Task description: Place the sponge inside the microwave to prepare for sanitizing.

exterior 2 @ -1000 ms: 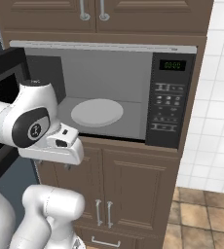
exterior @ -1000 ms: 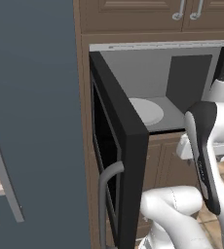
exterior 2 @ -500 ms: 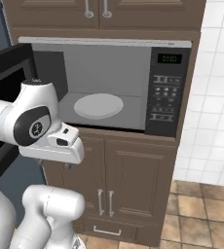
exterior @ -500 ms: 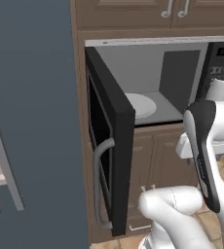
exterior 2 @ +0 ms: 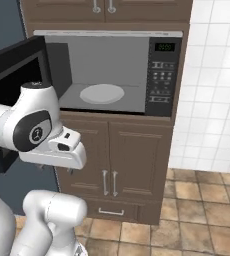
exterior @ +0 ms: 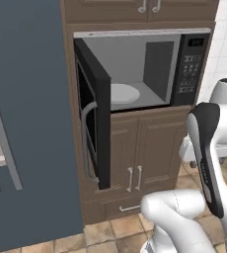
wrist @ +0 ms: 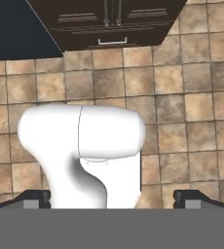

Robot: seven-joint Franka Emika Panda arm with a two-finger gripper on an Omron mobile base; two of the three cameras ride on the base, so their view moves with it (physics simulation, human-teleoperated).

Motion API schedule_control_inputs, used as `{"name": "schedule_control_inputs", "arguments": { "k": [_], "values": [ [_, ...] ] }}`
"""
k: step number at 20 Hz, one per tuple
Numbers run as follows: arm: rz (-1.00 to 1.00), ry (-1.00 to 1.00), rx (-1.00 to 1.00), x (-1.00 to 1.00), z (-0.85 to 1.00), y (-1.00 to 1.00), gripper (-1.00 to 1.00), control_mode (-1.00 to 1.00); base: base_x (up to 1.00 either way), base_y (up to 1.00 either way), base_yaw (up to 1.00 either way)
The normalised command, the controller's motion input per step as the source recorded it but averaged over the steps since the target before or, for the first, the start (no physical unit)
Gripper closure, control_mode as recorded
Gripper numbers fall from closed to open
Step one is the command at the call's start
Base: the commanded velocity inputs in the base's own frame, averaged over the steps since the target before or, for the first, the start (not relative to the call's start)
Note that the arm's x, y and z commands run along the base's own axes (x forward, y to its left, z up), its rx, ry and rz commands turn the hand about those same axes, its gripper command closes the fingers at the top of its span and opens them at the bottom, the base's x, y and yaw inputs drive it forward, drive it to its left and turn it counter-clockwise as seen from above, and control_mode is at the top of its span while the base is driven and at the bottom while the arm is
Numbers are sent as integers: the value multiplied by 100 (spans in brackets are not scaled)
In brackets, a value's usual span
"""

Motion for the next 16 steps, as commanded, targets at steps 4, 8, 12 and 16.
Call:
{"name": "schedule_control_inputs", "arguments": {
  "k": [4,8,12,16],
  "values": [
    [0,0,0,0,0,0,-100,100,-55,35,-12],
    [0,0,0,0,0,0,-100,100,-48,56,-6],
    [0,0,0,0,0,0,-100,100,-49,71,-1],
    [0,0,0,0,0,0,-100,100,-58,54,9]
  ]
}}
